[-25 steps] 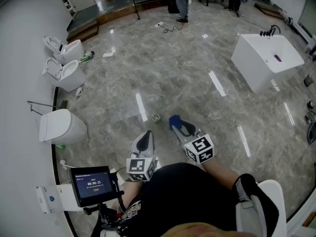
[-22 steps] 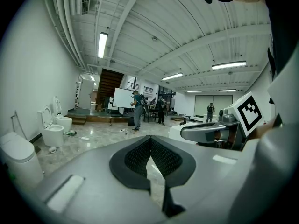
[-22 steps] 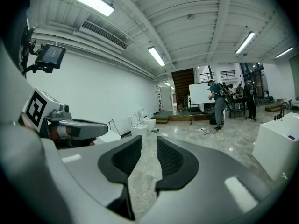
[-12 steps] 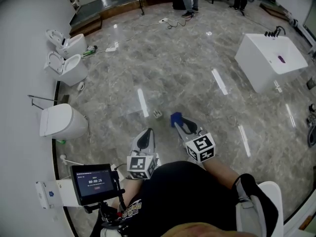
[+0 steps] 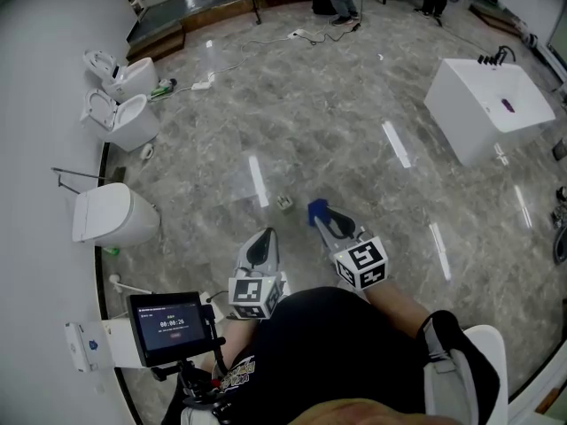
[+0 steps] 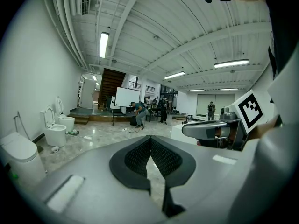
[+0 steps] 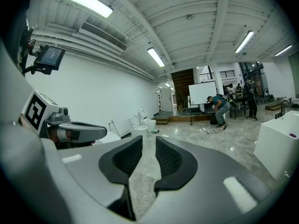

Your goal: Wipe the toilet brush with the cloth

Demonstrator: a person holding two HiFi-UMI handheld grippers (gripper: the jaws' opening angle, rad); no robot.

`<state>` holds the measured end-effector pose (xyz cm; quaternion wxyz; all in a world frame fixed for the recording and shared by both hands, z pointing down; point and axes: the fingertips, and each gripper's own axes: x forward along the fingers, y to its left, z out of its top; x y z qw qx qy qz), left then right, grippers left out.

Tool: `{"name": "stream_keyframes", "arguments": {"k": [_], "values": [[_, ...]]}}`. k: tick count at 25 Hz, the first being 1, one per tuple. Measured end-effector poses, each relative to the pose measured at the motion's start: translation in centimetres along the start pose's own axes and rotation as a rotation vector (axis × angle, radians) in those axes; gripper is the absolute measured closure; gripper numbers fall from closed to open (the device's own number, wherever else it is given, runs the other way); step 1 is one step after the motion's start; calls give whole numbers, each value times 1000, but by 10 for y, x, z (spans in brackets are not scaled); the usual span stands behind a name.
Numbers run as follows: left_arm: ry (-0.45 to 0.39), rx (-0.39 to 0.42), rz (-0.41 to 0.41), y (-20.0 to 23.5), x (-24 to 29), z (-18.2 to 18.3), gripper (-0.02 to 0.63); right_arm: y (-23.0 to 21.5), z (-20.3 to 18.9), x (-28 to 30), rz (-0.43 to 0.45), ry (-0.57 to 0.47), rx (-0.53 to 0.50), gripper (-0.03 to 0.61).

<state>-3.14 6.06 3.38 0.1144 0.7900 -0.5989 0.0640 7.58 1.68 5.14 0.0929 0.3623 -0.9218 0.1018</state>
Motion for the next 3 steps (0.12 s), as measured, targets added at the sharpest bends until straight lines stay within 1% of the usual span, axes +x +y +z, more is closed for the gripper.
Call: {"name": "stream_keyframes", "arguments": {"k": [3], "values": [[18, -12, 14, -7, -3, 6, 607, -2, -2, -5, -2, -1, 1, 485]]}}
